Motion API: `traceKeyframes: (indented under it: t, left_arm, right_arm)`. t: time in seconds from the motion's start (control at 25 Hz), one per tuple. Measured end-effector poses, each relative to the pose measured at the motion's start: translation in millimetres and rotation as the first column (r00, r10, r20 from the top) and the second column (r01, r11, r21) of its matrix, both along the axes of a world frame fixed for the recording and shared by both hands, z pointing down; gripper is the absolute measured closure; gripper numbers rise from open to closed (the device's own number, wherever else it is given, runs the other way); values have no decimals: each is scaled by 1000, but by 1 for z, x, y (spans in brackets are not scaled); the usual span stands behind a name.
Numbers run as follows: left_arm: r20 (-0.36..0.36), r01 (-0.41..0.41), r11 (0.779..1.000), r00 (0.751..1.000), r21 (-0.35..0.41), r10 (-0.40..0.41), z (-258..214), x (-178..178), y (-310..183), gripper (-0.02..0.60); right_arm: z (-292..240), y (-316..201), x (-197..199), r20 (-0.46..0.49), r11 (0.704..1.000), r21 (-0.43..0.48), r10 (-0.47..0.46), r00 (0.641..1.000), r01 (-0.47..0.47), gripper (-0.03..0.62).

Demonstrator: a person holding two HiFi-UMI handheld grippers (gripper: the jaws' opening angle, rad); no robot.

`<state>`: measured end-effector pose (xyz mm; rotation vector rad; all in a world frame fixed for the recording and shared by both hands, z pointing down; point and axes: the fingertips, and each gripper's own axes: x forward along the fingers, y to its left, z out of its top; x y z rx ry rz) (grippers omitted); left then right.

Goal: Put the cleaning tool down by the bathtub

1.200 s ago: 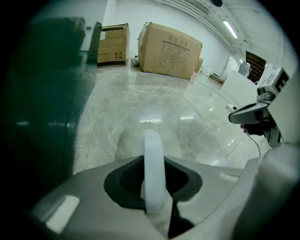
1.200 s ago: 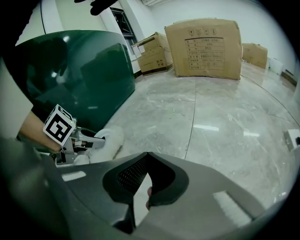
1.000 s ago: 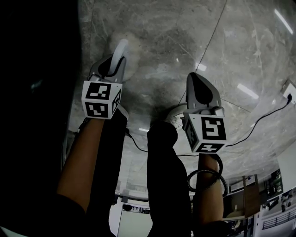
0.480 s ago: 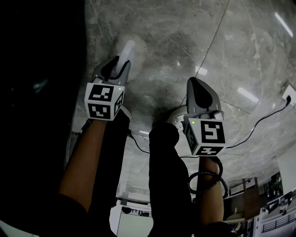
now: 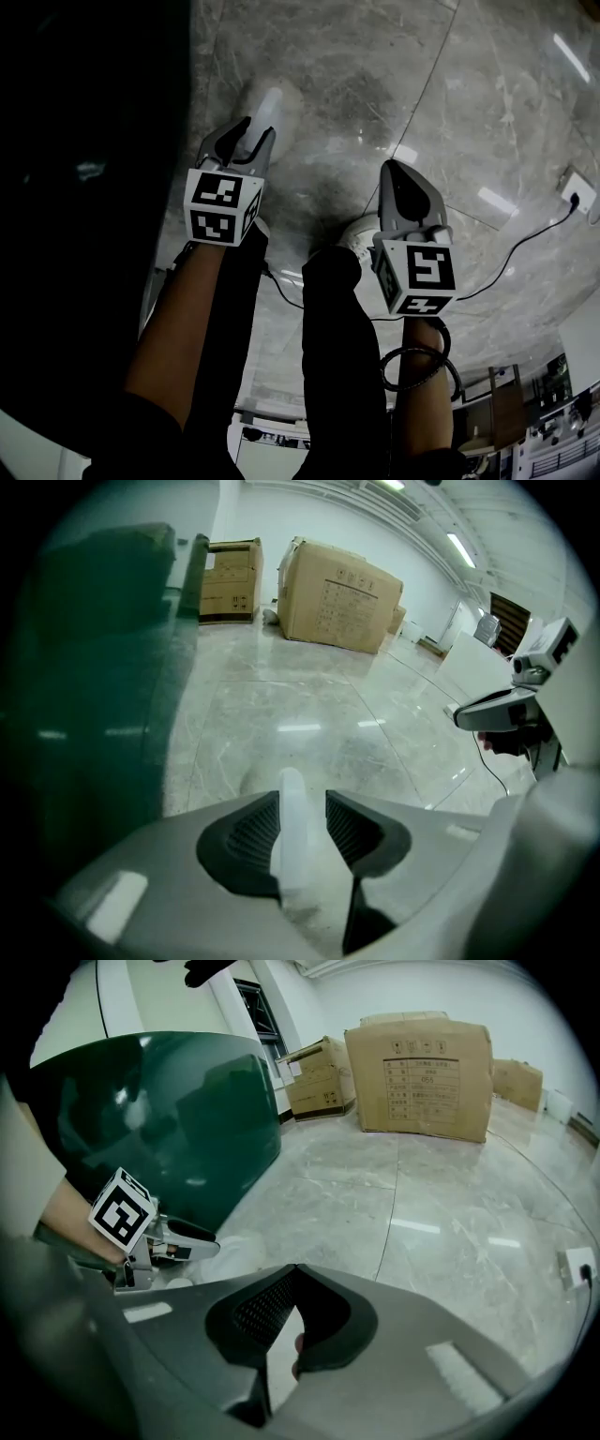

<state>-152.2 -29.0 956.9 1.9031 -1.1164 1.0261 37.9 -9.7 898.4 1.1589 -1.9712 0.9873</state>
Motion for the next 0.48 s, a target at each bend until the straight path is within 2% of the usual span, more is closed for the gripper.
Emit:
traceKeyframes:
  t: [0.48]
  left_arm:
    - [14,-20,998,1000,54,19,-48,9,-9,462]
  right_arm:
    - [-46,-10,-12,25,999,41,-5,1000,4,576]
